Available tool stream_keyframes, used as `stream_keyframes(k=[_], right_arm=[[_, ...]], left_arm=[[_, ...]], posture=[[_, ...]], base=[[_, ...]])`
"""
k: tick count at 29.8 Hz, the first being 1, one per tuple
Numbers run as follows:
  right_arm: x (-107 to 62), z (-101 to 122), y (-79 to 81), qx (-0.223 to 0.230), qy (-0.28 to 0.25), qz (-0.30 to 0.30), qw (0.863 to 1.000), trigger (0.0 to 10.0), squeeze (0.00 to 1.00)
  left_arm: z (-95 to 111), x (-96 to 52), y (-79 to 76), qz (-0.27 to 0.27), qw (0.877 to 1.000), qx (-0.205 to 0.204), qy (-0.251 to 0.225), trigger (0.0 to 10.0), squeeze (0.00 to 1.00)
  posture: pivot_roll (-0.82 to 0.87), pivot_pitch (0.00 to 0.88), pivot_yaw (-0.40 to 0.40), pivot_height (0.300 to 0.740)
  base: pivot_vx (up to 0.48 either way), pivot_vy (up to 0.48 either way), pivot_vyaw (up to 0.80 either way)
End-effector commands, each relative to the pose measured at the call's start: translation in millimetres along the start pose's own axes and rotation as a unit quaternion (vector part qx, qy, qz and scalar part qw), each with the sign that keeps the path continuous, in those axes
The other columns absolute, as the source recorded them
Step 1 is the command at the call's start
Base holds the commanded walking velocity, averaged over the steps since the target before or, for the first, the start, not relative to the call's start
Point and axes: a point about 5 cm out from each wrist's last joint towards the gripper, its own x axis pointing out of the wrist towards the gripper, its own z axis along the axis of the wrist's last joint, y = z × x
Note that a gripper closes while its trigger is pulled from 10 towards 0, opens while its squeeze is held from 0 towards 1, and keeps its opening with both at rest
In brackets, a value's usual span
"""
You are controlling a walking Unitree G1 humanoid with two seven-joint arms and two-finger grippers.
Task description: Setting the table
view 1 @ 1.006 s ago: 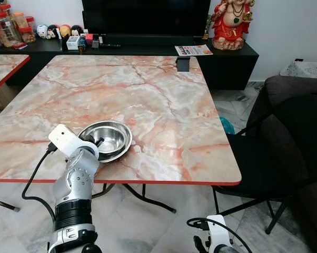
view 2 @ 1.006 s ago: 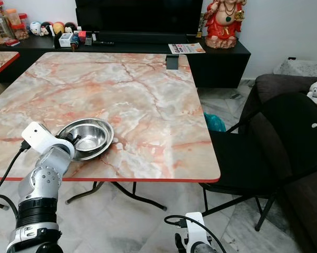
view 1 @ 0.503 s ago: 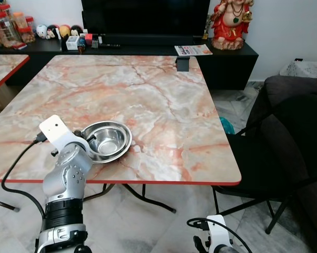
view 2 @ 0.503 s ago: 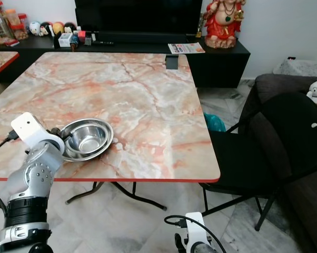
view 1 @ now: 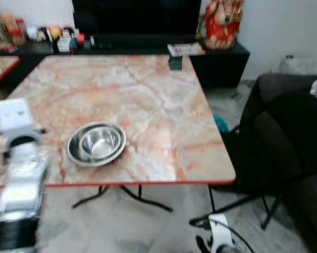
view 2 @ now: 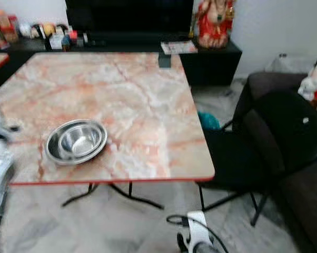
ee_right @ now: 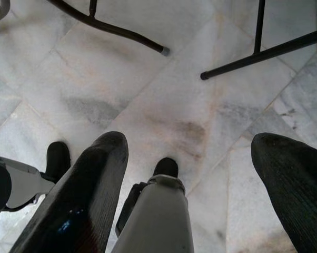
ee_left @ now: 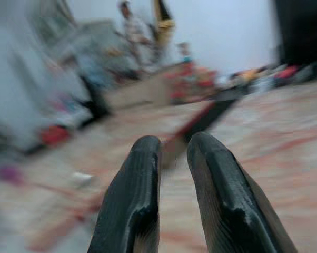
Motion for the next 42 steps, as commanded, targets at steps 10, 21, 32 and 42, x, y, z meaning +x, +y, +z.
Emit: stream_keyframes(k=[10, 21, 32, 42], right_arm=[[0.3, 1, 2.9, 0.009, -0.006, 0.001, 1.000, 10.0, 0.00], [0.0, -2, 4.1, 0.009, -0.004, 0.003, 1.000, 10.0, 0.00], [0.1, -1, 3.7, 0.007, -0.005, 0.006, 1.000, 10.0, 0.00], [0.0, 3, -1.4, 0.014, -0.013, 0.000, 1.000, 10.0, 0.00]], left_arm=[[-100, -23.0, 56.1, -0.009, 0.965, 0.228, 0.131, 10.0, 0.00], [-181, -74.1, 69.9, -0.076, 0.903, 0.309, 0.290, 10.0, 0.00], [-223, -169.9, -20.8, -0.369, 0.822, 0.147, 0.408, 10.0, 0.00], [-209, -206.1, -88.6, -0.366, 0.809, -0.033, 0.458, 10.0, 0.00]], posture=[[0.07, 0.000, -0.008, 0.709], [0.06, 0.000, 0.002, 0.709], [0.06, 0.000, -0.007, 0.709], [0.02, 0.000, -0.008, 0.709]], base=[[0.000, 0.000, 0.00], [0.000, 0.000, 0.00], [0.000, 0.000, 0.00], [0.000, 0.000, 0.00]])
